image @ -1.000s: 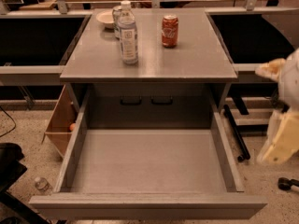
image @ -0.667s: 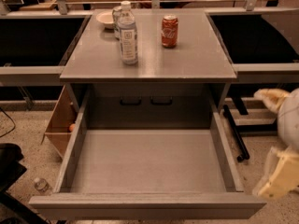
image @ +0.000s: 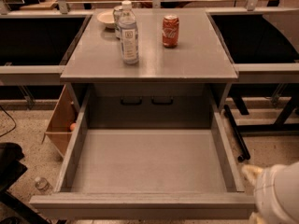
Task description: Close top drawer
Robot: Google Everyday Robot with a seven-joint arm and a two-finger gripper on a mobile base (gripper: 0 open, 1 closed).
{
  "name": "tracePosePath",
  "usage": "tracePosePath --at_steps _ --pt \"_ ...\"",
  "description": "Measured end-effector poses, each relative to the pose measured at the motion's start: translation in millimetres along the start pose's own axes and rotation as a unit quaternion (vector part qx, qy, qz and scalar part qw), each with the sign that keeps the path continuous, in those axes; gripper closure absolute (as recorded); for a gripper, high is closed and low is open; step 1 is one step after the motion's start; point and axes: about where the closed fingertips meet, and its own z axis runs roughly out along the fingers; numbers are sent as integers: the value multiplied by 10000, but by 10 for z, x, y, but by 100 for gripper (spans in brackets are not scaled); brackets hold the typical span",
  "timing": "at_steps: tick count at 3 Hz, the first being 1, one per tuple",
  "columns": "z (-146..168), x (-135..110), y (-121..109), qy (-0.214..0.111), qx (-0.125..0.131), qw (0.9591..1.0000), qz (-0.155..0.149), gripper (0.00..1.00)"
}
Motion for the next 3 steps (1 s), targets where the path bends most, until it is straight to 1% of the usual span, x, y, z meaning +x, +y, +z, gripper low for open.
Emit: tracePosePath --at_steps 1,2,3 --pt "913 484 695 529 -749 9953 304 50" --pt "1185 699 957 735 -902 9922 443 73" --pt "1375 580 814 590 -646 9959 242 96"
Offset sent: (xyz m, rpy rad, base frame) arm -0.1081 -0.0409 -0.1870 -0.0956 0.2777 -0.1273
